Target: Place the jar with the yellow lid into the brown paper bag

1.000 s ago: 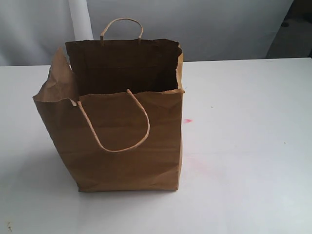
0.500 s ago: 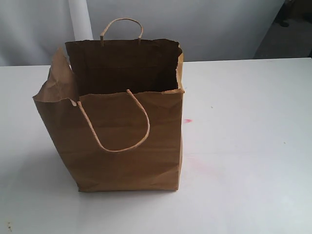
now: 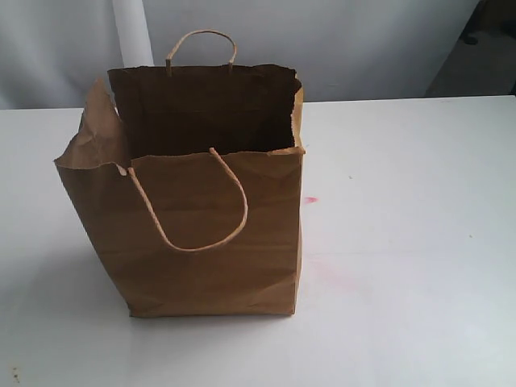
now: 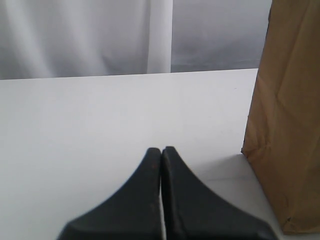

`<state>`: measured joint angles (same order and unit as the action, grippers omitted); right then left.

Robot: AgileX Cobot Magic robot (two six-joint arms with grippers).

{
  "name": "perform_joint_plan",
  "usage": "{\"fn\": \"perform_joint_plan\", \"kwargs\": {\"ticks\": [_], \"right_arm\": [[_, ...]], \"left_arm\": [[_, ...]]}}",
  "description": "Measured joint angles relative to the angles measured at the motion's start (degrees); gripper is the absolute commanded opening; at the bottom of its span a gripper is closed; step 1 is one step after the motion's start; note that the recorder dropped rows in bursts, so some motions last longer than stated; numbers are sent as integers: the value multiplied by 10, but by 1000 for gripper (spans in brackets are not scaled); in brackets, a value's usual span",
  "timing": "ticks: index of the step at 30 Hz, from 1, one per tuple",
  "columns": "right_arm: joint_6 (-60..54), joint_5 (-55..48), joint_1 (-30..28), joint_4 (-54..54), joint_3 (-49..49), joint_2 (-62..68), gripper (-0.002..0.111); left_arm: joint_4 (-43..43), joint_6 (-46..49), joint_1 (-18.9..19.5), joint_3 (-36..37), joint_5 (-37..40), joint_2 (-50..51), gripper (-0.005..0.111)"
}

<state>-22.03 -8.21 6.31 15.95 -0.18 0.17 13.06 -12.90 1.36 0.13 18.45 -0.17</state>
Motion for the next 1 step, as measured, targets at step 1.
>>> {"fn": "perform_joint_plan", "kwargs": {"ticks": [1], "right_arm": [[0,0,0,0,0,0,0]], "left_arm": [[0,0,0,0,0,0,1]]}}
